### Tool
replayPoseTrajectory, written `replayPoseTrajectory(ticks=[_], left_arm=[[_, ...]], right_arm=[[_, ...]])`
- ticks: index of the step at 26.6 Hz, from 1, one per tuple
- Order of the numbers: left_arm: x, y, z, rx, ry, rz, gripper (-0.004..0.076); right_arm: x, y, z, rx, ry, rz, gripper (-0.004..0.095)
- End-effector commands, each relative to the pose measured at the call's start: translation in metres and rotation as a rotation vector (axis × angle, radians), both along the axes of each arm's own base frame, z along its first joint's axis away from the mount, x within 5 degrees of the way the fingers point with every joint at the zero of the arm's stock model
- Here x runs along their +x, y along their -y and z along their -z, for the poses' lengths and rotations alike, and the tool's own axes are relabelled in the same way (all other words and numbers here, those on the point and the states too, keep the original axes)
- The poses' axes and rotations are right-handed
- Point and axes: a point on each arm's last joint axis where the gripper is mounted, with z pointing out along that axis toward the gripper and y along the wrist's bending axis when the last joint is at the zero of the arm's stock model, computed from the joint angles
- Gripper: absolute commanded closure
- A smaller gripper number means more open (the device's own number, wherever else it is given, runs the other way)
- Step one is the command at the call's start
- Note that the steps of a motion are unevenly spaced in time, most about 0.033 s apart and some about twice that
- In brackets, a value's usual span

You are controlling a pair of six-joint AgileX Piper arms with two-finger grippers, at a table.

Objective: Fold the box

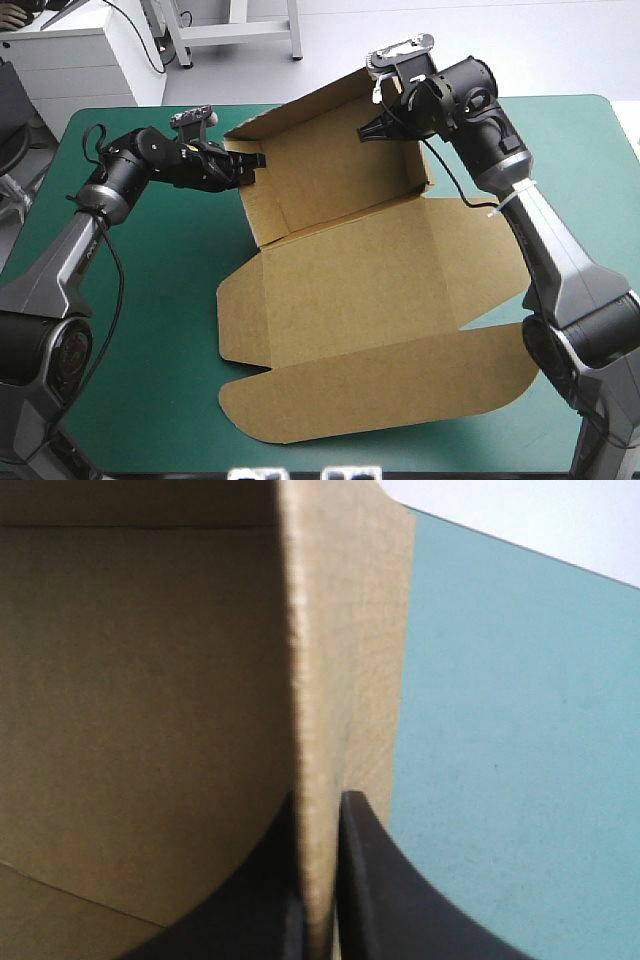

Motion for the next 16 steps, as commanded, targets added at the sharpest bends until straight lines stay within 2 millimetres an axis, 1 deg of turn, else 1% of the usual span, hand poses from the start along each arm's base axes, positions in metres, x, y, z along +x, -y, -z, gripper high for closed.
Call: replayPoseTrajectory(ticks=[1, 4, 6, 9, 10, 11, 12, 13, 16], left_arm=[[-0.016, 0.019, -0.048, 0.088, 0.130, -0.006, 0.0732], [-0.019, 0.026, -0.059, 0.220, 0.170, -0.062, 0.0732], [-0.021, 0.030, -0.066, 0.242, 0.195, -0.097, 0.0732], [-0.021, 0.031, -0.067, 0.278, 0.172, -0.099, 0.0732], [-0.019, 0.029, -0.061, 0.329, 0.130, -0.098, 0.0732], [-0.018, 0.027, -0.053, 0.371, 0.085, -0.099, 0.0732], [-0.013, 0.025, -0.037, 0.442, 0.012, -0.106, 0.0732], [-0.010, 0.024, -0.027, 0.479, -0.036, -0.106, 0.0732], [-0.002, 0.027, 0.002, 0.528, -0.145, -0.090, 0.0732]], right_arm=[[-0.011, -0.015, -0.019, 0.168, 0.041, -0.055, 0.0921], [-0.002, -0.019, -0.001, 0.131, -0.028, -0.038, 0.0921], [0.003, -0.020, 0.011, 0.102, -0.075, -0.030, 0.0921], [0.008, -0.022, 0.027, 0.053, -0.140, -0.013, 0.0921], [0.014, -0.023, 0.038, 0.035, -0.164, 0.003, 0.0922], [0.016, -0.025, 0.044, 0.035, -0.179, 0.001, 0.0922], [0.021, -0.028, 0.054, 0.026, -0.199, 0.001, 0.0922], [0.024, -0.030, 0.058, 0.021, -0.209, 0.002, 0.0922], [0.033, -0.033, 0.077, 0.004, -0.245, 0.007, 0.0922]])
